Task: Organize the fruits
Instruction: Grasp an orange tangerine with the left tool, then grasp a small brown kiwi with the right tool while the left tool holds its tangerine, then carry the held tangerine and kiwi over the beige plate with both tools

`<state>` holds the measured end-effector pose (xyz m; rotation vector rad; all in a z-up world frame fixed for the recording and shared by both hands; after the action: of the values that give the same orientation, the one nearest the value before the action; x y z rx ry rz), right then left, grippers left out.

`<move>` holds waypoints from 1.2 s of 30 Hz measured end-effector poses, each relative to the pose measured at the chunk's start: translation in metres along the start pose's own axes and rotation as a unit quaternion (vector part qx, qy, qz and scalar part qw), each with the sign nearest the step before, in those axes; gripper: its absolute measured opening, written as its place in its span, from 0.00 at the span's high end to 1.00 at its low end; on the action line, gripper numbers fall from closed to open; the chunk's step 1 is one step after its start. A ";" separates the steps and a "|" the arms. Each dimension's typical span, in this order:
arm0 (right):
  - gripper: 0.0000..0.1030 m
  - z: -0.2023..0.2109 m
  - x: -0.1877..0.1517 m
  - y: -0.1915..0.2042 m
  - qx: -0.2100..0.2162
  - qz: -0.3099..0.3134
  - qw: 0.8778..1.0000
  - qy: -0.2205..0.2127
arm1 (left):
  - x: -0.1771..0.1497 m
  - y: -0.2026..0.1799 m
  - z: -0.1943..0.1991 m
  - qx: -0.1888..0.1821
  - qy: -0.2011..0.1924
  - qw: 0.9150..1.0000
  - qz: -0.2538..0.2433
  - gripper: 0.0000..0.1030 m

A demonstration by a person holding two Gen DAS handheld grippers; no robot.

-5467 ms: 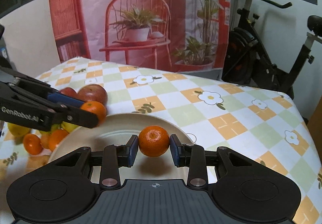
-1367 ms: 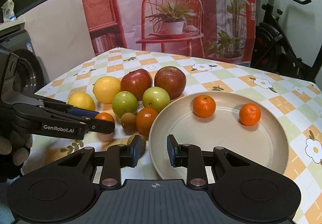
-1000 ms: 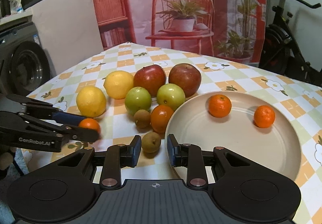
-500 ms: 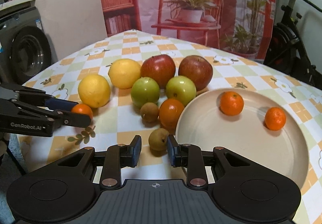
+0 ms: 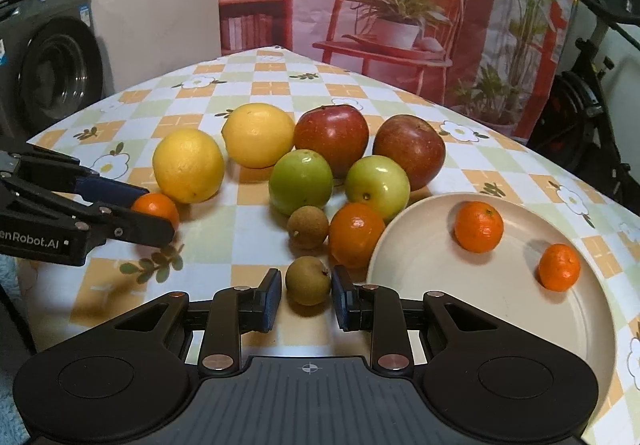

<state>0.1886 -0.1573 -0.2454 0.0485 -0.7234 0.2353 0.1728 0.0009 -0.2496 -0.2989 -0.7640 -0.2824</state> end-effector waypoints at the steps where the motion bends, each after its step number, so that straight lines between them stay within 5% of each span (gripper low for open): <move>1: 0.78 0.000 -0.001 -0.001 0.001 -0.004 1.000 0.001 | 0.000 0.000 0.000 0.000 0.000 1.000 0.000 0.58; 19: 0.79 0.032 0.003 -0.022 0.019 -0.069 0.995 -0.068 | 0.013 -0.019 0.007 -0.002 -0.007 1.000 -0.027 0.58; 29: 0.79 0.060 -0.009 -0.079 -0.009 -0.125 0.985 -0.115 | 0.053 -0.058 0.007 -0.017 -0.033 0.997 -0.069 0.58; 36: 0.78 0.076 -0.030 -0.141 -0.058 -0.138 0.981 -0.122 | 0.076 -0.103 -0.028 -0.031 -0.019 0.994 -0.102 0.58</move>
<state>0.1495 -0.3097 -0.2027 0.0678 -0.9627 -0.0813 0.2066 -0.1151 -0.1981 -0.2845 -0.8260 -0.4954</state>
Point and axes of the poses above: each gripper's, at about its wrist camera, not at the fingertips, and z roughly against the way its jaws point, y to its left, x to its top, the point moved 7 cm from there along -z, roughly the way its jaws point, and after that the axes turned 2 degrees about y, right-handed, at the moved point
